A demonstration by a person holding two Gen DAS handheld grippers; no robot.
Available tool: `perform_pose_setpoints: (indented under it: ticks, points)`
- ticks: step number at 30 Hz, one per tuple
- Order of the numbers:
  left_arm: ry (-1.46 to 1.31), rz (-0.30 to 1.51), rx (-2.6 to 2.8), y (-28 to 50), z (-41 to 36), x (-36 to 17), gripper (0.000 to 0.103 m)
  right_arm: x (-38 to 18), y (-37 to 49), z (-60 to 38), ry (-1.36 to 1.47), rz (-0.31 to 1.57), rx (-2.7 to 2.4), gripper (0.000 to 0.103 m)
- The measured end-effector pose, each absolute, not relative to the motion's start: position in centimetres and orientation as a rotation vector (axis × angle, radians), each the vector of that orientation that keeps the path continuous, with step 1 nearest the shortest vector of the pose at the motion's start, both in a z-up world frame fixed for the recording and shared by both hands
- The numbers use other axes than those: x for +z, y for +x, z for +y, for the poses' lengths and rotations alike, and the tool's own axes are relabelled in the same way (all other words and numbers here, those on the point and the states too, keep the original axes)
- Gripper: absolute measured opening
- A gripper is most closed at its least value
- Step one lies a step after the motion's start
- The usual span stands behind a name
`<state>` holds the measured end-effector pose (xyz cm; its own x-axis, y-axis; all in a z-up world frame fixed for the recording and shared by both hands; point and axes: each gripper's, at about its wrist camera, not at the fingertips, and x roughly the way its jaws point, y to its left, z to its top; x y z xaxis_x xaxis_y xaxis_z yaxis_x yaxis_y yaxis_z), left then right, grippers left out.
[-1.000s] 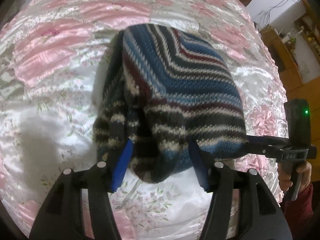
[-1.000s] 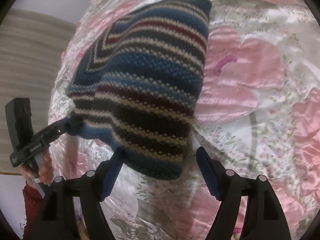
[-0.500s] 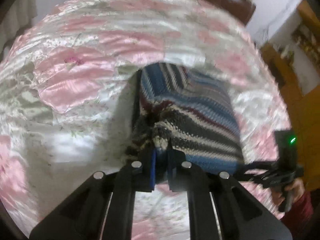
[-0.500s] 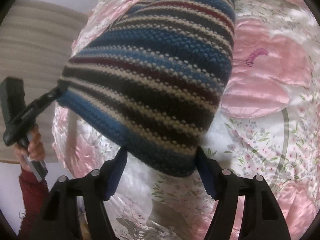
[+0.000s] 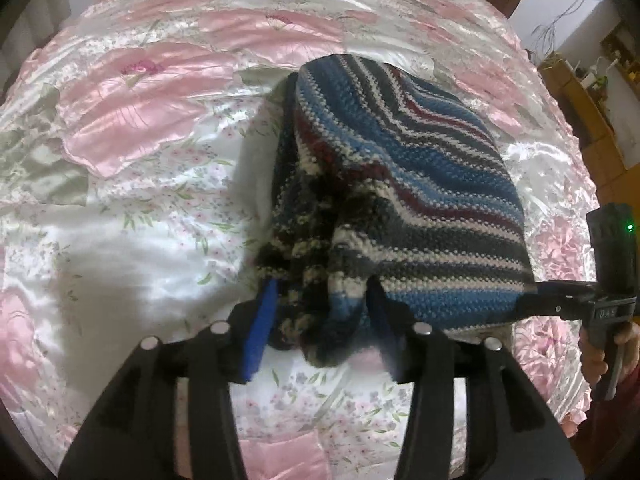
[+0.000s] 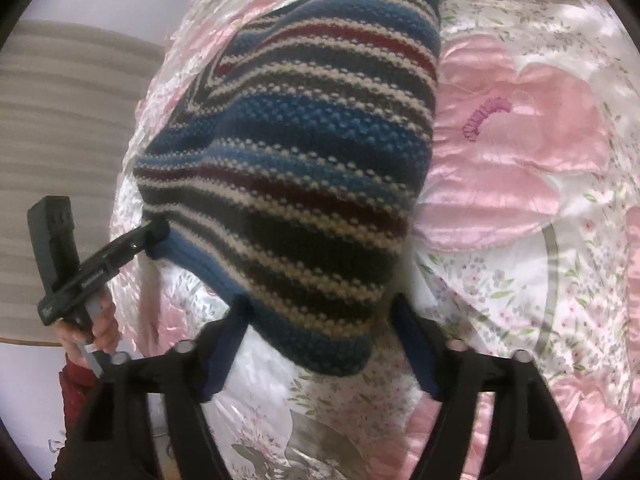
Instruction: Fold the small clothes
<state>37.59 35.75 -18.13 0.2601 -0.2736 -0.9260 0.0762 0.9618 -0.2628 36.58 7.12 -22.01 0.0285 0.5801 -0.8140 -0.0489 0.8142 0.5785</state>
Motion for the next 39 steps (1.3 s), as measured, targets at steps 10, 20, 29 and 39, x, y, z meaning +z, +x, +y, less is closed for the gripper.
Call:
perform_pose_setpoints:
  ticks: [10, 20, 29, 39]
  points:
    - [-0.209, 1.342, -0.235, 37.6, 36.2, -20.6, 0.057, -22.1, 34.1, 7.6, 0.374, 1.473, 0.513, 0.021]
    - [-0.240, 1.357, -0.213, 37.7, 36.4, -21.9, 0.063, -23.7, 35.0, 8.1, 0.306, 1.498, 0.483, 0.045]
    - [-0.241, 1.238, -0.327, 38.1, 38.5, -14.9, 0.065, -17.1, 36.5, 4.6, 0.145, 1.375, 0.402, 0.065]
    - [-0.197, 1.275, -0.292, 49.7, 33.9, -16.1, 0.066, -17.5, 45.9, 2.0, 0.194, 1.400, 0.215, 0.070]
